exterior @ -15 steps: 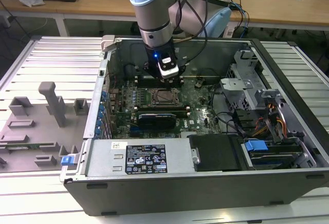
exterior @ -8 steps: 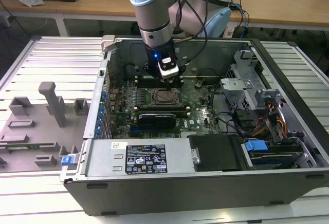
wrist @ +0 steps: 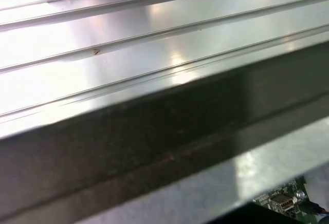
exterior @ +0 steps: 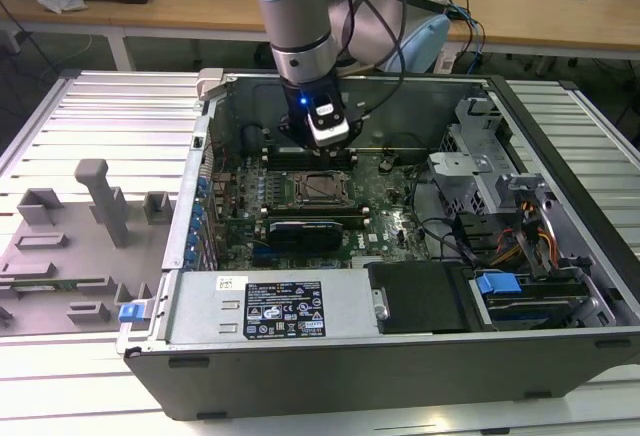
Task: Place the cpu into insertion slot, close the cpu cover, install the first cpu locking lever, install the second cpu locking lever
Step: 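Install the first cpu locking lever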
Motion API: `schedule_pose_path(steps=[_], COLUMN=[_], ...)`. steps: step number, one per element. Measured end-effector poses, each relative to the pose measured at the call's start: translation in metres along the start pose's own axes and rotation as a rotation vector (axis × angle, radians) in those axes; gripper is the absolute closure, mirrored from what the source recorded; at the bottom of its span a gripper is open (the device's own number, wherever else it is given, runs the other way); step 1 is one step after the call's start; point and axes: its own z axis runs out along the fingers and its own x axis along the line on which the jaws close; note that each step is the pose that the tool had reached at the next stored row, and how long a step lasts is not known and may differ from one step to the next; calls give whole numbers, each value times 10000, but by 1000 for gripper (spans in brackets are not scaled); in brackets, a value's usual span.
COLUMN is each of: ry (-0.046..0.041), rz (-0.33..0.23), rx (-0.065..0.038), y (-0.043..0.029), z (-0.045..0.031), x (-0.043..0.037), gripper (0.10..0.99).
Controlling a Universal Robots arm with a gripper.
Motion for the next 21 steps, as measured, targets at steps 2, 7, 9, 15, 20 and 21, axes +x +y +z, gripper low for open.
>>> schedule_pose_path(steps=[2, 7, 9, 15, 20, 21], ry=[-18, -59, -63, 230, 1093, 1093], rz=[-20, -48, -47, -30, 8, 6], rx=[90, 226, 237, 324, 604, 602], y=[3, 17, 25, 34, 17, 15], z=[-20, -138, -196, -275, -269, -269], x=[-5, -30, -43, -64, -84, -85], gripper=[980, 980, 980, 980, 980, 980])
